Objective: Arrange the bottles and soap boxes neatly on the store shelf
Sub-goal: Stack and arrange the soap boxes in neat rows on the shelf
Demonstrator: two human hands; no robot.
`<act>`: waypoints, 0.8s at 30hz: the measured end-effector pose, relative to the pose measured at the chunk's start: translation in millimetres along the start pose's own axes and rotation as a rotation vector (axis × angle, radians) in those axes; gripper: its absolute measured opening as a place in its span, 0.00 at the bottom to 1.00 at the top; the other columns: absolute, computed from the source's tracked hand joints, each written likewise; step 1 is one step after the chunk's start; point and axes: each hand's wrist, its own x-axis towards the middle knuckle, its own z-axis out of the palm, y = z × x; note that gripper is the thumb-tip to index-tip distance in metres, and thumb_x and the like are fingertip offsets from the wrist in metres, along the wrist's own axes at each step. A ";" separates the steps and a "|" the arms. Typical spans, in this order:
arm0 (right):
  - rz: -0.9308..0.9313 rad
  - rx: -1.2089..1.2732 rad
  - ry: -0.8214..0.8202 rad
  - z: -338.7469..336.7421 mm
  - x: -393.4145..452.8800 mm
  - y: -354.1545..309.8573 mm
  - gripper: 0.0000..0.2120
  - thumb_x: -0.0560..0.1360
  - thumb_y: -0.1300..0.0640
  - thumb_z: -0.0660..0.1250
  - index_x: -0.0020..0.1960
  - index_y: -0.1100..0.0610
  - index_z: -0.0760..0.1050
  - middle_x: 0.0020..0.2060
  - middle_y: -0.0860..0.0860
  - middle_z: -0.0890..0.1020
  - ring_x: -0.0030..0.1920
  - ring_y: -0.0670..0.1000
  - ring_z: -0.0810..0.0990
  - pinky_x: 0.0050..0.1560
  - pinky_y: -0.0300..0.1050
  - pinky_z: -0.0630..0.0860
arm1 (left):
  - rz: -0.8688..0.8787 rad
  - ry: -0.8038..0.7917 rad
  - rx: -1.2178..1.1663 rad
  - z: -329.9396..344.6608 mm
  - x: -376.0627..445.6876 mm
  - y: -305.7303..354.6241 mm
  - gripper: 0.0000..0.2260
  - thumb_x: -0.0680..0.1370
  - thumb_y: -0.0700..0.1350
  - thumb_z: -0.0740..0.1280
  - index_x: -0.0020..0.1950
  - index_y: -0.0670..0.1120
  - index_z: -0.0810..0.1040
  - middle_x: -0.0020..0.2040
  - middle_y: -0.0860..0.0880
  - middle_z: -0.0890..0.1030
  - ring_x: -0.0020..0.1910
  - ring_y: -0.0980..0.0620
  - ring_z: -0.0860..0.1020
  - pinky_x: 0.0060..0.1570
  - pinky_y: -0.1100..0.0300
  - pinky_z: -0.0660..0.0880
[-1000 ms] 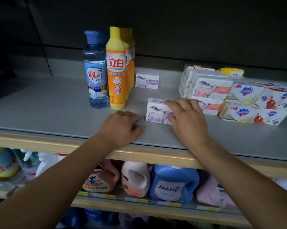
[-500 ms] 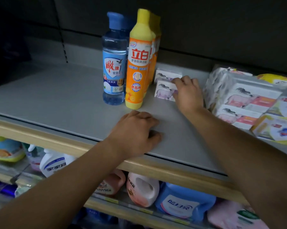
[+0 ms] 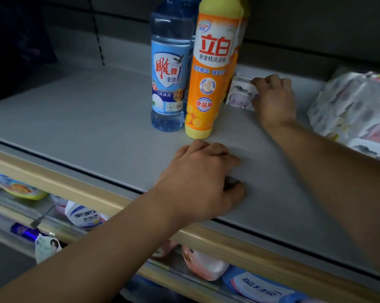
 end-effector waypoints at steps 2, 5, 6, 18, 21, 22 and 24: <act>0.007 0.001 -0.038 -7.9 -1.7 -2.4 0.24 0.76 0.56 0.64 0.72 0.55 0.69 0.63 0.61 0.72 0.62 0.64 0.69 0.58 0.55 0.69 | -0.002 -0.003 0.007 0.4 -0.1 -0.3 0.25 0.72 0.64 0.57 0.67 0.59 0.72 0.66 0.58 0.72 0.66 0.51 0.67 0.67 0.52 0.65; 0.019 0.037 -0.096 -28.0 -14.0 -9.7 0.26 0.76 0.51 0.64 0.72 0.55 0.67 0.65 0.60 0.72 0.63 0.64 0.69 0.60 0.55 0.69 | 0.007 0.010 0.011 0.6 -0.1 0.2 0.21 0.74 0.61 0.61 0.65 0.57 0.74 0.65 0.57 0.73 0.65 0.50 0.67 0.65 0.54 0.66; 0.022 0.067 -0.113 -36.3 -22.1 -12.4 0.26 0.76 0.50 0.64 0.72 0.56 0.66 0.65 0.60 0.72 0.64 0.63 0.69 0.60 0.54 0.70 | 0.008 0.009 0.014 0.1 0.0 0.4 0.20 0.75 0.61 0.62 0.65 0.56 0.75 0.64 0.56 0.74 0.65 0.50 0.68 0.64 0.54 0.67; 0.095 0.256 -0.315 -146.7 -199.0 15.4 0.21 0.77 0.47 0.66 0.67 0.55 0.73 0.63 0.56 0.76 0.65 0.58 0.73 0.65 0.46 0.67 | -0.020 -0.027 -0.024 -12.2 -4.7 17.0 0.26 0.72 0.58 0.60 0.66 0.48 0.77 0.64 0.45 0.78 0.64 0.44 0.75 0.63 0.52 0.72; 0.230 0.241 -0.350 -163.7 -228.5 47.5 0.21 0.77 0.46 0.66 0.66 0.54 0.74 0.63 0.55 0.77 0.65 0.57 0.73 0.65 0.47 0.68 | -0.006 -0.002 -0.049 -13.6 -1.1 28.7 0.20 0.74 0.50 0.68 0.65 0.48 0.78 0.62 0.44 0.79 0.60 0.44 0.77 0.60 0.53 0.73; 0.276 0.233 -0.351 -168.2 -236.3 58.8 0.21 0.77 0.45 0.65 0.66 0.55 0.74 0.63 0.55 0.77 0.65 0.57 0.73 0.66 0.47 0.68 | 0.013 0.015 -0.056 -13.7 1.2 35.1 0.19 0.73 0.49 0.69 0.64 0.47 0.79 0.60 0.43 0.80 0.59 0.44 0.78 0.59 0.55 0.73; 0.362 0.215 -0.360 -175.6 -249.9 80.2 0.23 0.77 0.44 0.64 0.67 0.55 0.74 0.64 0.56 0.76 0.65 0.57 0.73 0.66 0.48 0.68 | 0.044 0.052 -0.083 -12.9 7.8 49.8 0.18 0.73 0.48 0.71 0.62 0.46 0.79 0.57 0.44 0.81 0.57 0.44 0.79 0.55 0.57 0.73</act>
